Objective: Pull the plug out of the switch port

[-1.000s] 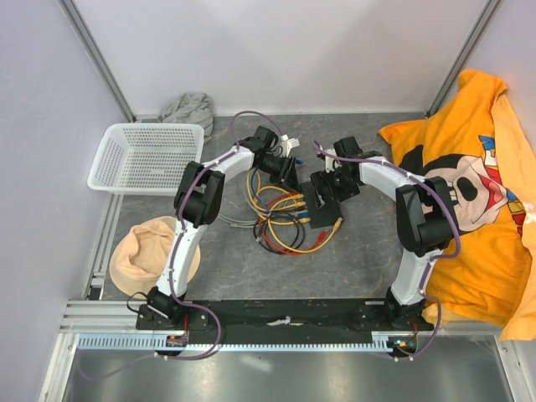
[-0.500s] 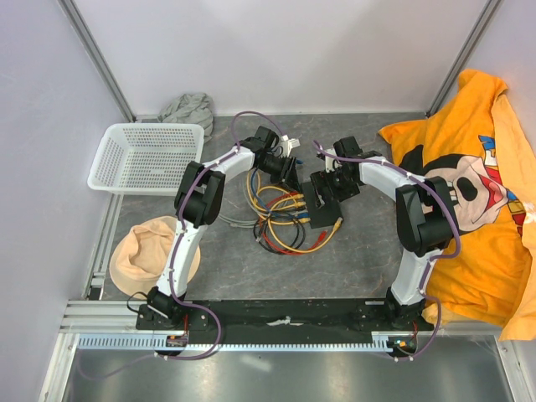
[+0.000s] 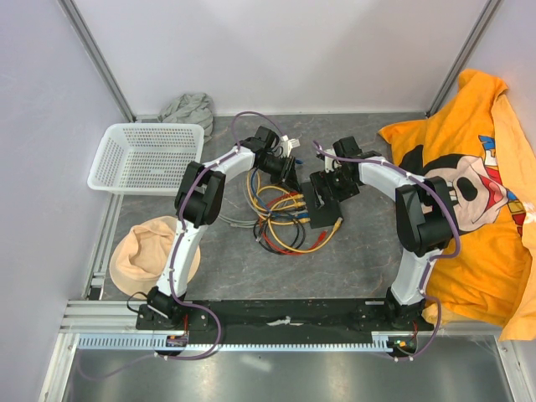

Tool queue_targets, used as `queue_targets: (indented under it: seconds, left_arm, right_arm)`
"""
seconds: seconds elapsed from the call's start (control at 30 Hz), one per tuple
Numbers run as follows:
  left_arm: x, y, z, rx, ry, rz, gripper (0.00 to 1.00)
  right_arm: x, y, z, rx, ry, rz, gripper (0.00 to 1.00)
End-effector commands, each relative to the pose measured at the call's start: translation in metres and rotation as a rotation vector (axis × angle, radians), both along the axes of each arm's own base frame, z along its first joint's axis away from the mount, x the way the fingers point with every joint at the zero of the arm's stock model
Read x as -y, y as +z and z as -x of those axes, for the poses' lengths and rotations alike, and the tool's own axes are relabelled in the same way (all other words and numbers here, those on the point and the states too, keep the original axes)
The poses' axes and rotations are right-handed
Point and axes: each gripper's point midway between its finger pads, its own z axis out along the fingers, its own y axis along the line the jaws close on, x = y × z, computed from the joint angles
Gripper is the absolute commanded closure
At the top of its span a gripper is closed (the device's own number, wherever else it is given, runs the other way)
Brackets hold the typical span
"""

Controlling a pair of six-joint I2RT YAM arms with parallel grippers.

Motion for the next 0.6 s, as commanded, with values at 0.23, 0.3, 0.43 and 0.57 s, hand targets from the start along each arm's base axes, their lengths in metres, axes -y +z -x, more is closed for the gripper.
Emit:
queue_targets:
  seconds: [0.23,0.3,0.43,0.57]
  left_arm:
    - [0.005,-0.015,0.009,-0.043,0.0,-0.04,0.8]
    - [0.004,-0.016,0.009,-0.046,0.001,-0.038,0.83]
    - [0.006,-0.014,0.01,-0.047,-0.01,-0.023,0.98]
    - [0.006,-0.014,0.01,-0.048,-0.011,-0.021,0.99]
  right_arm:
    - [-0.01,0.003,-0.015,0.054,0.018,-0.002,0.02]
    - [-0.011,0.012,-0.021,0.088,0.018,0.003,0.02]
    - [-0.026,0.035,-0.034,0.186,0.043,0.019,0.02]
    - [-0.037,0.037,-0.036,0.188,0.016,0.033,0.02]
